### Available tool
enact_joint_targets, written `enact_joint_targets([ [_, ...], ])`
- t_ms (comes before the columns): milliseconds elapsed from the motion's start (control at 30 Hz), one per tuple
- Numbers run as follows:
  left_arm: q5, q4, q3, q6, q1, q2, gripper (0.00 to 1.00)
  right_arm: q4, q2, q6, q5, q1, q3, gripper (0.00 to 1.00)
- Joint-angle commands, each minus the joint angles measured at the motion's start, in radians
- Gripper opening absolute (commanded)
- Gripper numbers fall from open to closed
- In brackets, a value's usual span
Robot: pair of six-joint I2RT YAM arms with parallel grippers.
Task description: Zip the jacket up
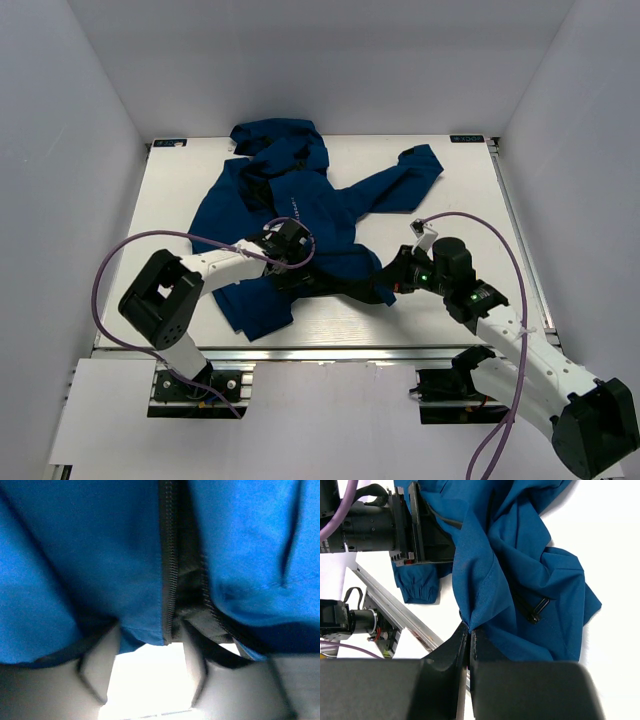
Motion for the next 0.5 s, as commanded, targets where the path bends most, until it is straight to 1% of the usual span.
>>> enact_joint_targets([
  [0,0.001,-0.012,0.002,0.000,-0.002,-0.030,0.67,0.046,0.008,-0.003,-0.025,-0.007,-0.010,0.00],
  [33,-0.002,-0.013,0.002,0.000,-0.002,-0.039,0.71,0.046,0.010,-0.003,-0.028,-0.007,-0.010,0.00],
  [67,-0.004,-0.012,-0.010,-0.003,-0.002,-0.065,0.97,0.046,0.014,-0.004,-0.031,-0.007,-0.010,0.00],
  [200,-0.024,0.020,-0.056,-0.012,-0.002,-0.138,0.98,0.076,0.023,-0.001,-0.041,-0.009,-0.016,0.00],
  [233,-0.034,0.010,-0.059,-0.015,0.000,-0.145,0.98,0.077,0.030,-0.001,-0.045,-0.007,-0.016,0.00],
  [267,-0.047,-0.045,-0.046,-0.023,0.000,-0.147,0.98,0.078,0.031,0.000,-0.050,-0.009,-0.016,0.00],
  [367,-0.089,-0.136,-0.021,-0.029,-0.002,-0.135,0.98,0.086,0.036,0.003,-0.053,-0.010,-0.019,0.00],
  [467,-0.102,-0.118,-0.029,-0.018,-0.002,-0.116,0.98,0.093,0.043,0.002,-0.056,-0.009,-0.019,0.00],
])
